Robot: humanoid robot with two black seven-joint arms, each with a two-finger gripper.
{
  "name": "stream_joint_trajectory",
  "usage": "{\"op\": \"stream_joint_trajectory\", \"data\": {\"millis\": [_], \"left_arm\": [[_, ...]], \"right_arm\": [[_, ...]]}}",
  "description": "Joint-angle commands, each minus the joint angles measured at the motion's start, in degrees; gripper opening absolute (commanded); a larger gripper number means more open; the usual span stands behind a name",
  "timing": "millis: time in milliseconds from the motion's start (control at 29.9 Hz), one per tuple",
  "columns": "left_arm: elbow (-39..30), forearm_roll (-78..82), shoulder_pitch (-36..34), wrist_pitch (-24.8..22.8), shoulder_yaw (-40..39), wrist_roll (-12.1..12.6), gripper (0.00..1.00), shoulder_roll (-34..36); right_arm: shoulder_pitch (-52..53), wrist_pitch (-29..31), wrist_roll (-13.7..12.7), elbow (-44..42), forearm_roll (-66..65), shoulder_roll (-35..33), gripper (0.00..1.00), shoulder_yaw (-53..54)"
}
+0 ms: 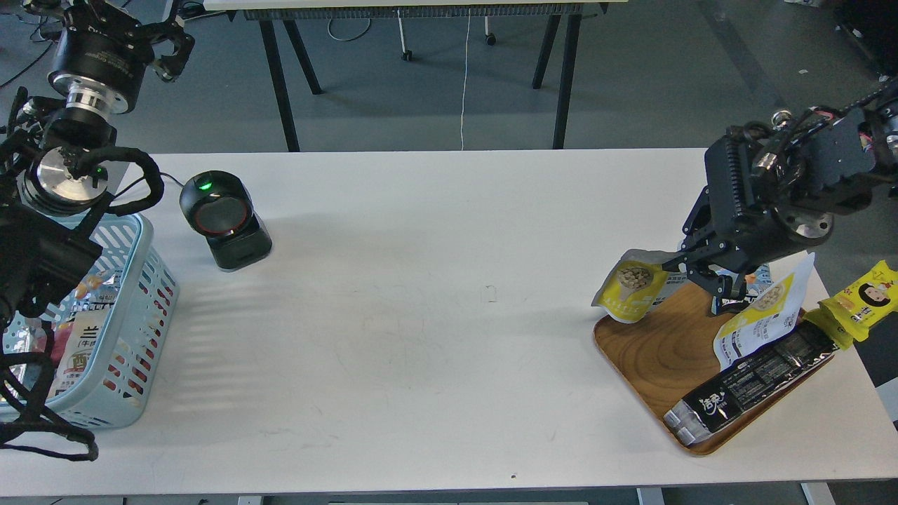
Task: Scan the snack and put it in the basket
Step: 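Lift the yellow pouch and carry it toward the table center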
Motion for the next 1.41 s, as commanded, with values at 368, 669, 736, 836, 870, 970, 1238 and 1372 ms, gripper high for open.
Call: {"op": "stream_joint_trajectory", "data": {"millis": [368,669,736,836,870,970,1238,1372], "left_arm": [[0.0,0.0,0.0,0.0,0.5,0.0,1.00,-0.3],[0.0,0.0,0.0,0.0,0.5,0.0,1.00,-0.2],[0.0,0.0,0.1,0.0,0.5,0.0,1.00,-0.1],[0.0,0.0,0.2,0.0,0.7,-0.1,1.00,-0.1],[0.0,0.0,0.2,0.0,0.7,-0.1,1.00,-0.1],[0.0,0.0,0.2,0.0,0.5,-0.1,1.00,-0.1],[0.0,0.0,0.3,0.0,0.5,-0.1,1.00,0.0],[0.0,0.1,0.3,0.0,0.5,-0.1,1.00,0.2]], "right_arm": [[-3.1,9.4,0.0,-5.2,8.1,8.2,0.00,19.1],[-7.8,9.4,0.0,-13.5,10.7,18.5,0.00,22.6],[-8.3,9.4,0.0,-14.8,11.1,20.2,0.00,22.6],[-9.3,9.4,0.0,-16.2,11.4,22.4,0.00,22.8],[-9.8,9.4,0.0,-16.6,11.4,23.3,0.00,22.9],[-10.9,9.4,0.0,-17.8,11.5,25.5,0.00,23.6],[-13.7,9.4,0.0,-21.6,11.5,30.0,0.00,24.0],[-15.0,9.4,0.0,-23.6,11.5,32.2,0.00,24.0]]}}
